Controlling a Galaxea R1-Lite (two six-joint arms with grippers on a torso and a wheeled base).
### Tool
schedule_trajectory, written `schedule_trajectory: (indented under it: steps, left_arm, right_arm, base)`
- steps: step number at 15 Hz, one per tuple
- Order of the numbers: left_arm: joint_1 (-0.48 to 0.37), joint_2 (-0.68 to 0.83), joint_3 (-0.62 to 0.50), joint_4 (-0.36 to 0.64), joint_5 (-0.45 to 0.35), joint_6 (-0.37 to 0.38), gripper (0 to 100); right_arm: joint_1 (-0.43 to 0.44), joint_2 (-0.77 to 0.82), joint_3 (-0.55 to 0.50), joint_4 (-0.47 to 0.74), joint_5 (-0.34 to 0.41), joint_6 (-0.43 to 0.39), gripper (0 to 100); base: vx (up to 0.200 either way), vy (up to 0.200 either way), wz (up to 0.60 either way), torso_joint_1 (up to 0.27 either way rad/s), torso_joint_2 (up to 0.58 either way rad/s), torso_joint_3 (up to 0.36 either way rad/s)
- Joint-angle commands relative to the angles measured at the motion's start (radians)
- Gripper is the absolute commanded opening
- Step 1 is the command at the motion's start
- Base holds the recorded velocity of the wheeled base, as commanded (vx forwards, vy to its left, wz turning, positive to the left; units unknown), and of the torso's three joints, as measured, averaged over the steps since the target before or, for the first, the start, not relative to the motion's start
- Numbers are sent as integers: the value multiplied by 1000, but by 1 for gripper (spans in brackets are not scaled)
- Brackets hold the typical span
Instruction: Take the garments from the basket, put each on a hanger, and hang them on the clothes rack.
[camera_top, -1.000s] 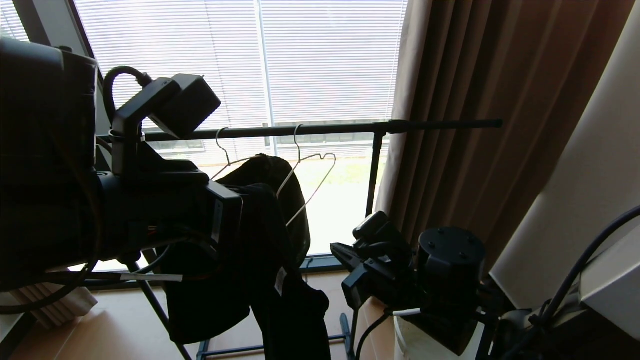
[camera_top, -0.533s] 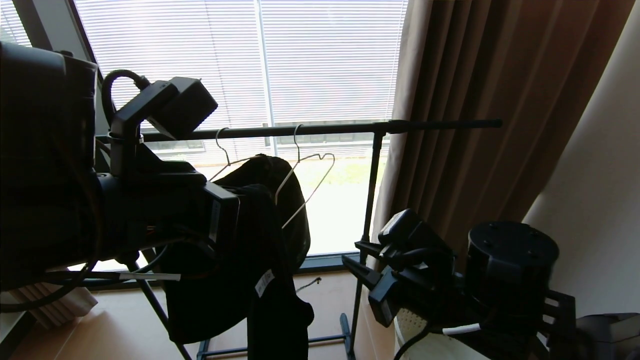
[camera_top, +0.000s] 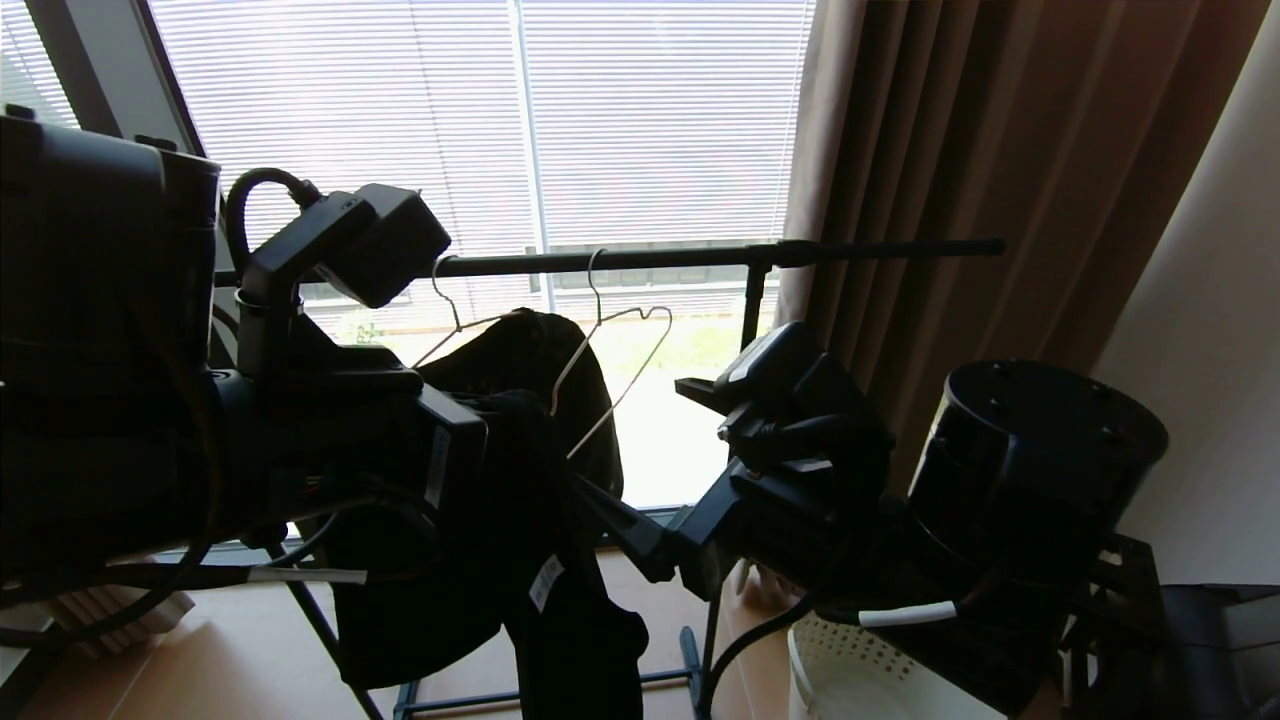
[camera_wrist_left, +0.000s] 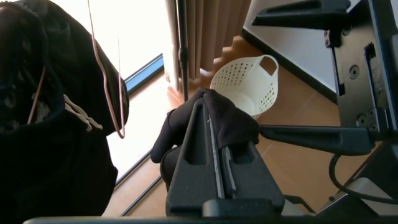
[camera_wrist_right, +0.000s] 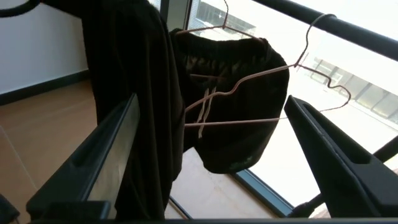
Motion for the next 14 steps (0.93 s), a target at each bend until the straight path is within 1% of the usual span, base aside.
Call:
schedule_trajectory:
  steps: [1,4,6,8,12,14]
  left_arm:
    - [-1,6,8,0,0,-1,0]
    - [-1,20,7,-5,0,-1,0]
    - [-1,34,8,-37,2,-2,0]
    - [-1,38,11,-41,0,-2,0]
    - [-16,32,16,-43,0,-1,0]
    - [-16,26,14,-43,0,-2,0]
  right_arm:
    - [4,47,-59,0,-1,1,100]
    - [22,48,-82,0,3,1,100]
    - [28,48,-88,0,3,1,100]
    - [28,51,-93,0,3,1,100]
    - [27,120,-141,0,3,1,100]
    - [21,150,-147,-2,3,1,100]
  base:
    - [0,0,0,0,0,0]
    - [0,0,0,0,0,0]
    - [0,0,0,0,0,0]
    - [0,0,0,0,0,0]
    - [0,0,0,0,0,0]
    - [0,0,0,0,0,0]
